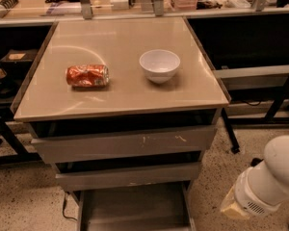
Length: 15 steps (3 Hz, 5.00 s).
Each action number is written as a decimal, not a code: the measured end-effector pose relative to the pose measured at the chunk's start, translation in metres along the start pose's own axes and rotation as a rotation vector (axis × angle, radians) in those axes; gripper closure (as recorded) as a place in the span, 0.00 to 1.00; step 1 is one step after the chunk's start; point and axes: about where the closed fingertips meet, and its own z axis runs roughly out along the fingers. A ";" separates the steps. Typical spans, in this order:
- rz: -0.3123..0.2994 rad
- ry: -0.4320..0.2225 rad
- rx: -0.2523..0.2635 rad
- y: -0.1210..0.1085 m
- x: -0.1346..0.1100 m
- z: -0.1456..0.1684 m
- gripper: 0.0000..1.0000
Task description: Close bottom drawer
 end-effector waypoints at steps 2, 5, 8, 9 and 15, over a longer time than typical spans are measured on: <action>0.057 -0.008 -0.064 0.004 0.014 0.072 1.00; 0.265 -0.020 -0.227 0.062 0.052 0.266 1.00; 0.309 -0.041 -0.243 0.056 0.067 0.320 1.00; 0.345 -0.100 -0.249 0.051 0.075 0.375 1.00; 0.503 -0.267 -0.224 -0.018 0.034 0.483 1.00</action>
Offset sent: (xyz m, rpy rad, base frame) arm -0.0074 0.0045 -0.0576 0.0258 0.0530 -0.0335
